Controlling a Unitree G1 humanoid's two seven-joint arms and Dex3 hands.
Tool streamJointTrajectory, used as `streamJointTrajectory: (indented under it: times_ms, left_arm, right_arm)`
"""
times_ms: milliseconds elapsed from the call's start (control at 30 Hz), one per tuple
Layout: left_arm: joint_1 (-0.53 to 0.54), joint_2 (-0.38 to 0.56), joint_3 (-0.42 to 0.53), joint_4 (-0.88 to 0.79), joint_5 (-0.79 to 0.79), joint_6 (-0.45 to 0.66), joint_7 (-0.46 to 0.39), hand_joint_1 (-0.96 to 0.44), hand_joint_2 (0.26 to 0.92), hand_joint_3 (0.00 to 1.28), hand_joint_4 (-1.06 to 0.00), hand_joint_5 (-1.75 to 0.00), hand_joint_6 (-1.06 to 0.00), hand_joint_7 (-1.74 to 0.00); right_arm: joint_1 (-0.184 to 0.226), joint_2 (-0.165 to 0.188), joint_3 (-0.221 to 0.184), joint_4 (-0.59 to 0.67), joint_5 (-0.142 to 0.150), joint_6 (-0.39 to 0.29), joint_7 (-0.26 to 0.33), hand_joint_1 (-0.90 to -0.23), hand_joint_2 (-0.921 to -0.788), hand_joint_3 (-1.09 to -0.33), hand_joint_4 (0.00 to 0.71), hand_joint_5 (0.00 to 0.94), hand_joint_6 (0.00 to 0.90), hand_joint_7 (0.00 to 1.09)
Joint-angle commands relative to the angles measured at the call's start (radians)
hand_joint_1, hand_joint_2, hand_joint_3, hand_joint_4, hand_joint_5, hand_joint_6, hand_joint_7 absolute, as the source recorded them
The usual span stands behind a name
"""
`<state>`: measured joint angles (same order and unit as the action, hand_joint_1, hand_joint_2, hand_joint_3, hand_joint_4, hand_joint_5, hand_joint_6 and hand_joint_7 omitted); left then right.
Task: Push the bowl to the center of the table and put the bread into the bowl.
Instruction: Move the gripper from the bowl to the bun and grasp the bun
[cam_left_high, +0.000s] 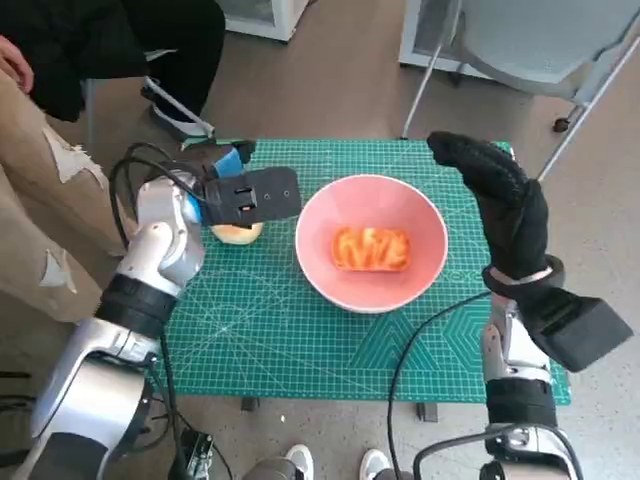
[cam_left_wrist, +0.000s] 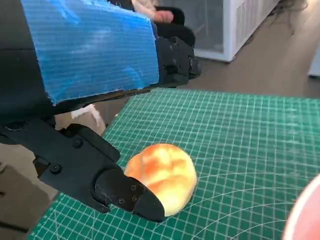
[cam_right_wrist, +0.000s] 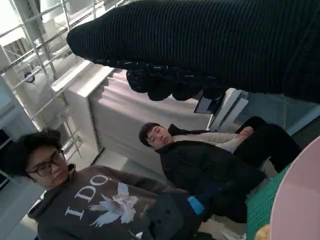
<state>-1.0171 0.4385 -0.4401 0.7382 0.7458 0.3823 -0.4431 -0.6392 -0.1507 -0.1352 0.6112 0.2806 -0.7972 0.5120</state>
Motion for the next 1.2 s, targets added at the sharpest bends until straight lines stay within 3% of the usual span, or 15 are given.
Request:
streamJointTrajectory:
  times_ms: [33,433,1200]
  left_arm:
    - [-0.047,0.006,-0.006,0.029,-0.007,-0.014,-0.014,-0.59,0.697,0.00,0.00,0.00,-0.14,0.00]
    - [-0.061,0.005,-0.016,0.106,-0.013,-0.060,-0.014,-0.62,0.700,0.00,0.00,0.00,-0.14,0.00]
    - [-0.160,-0.057,-0.043,0.409,-0.021,-0.151,0.037,-0.61,0.696,0.00,0.00,0.00,-0.14,0.00]
  right_arm:
    - [0.025,-0.001,-0.001,0.013,-0.014,0.011,-0.010,-0.678,-0.921,-0.783,0.183,0.000,-0.001,0.50]
    - [0.025,0.005,0.000,0.015,-0.017,0.009,-0.015,-0.677,-0.921,-0.783,0.183,0.001,-0.001,0.50]
    - [0.033,-0.002,-0.001,0.010,-0.019,0.010,-0.017,-0.679,-0.921,-0.783,0.183,0.000,-0.001,0.51]
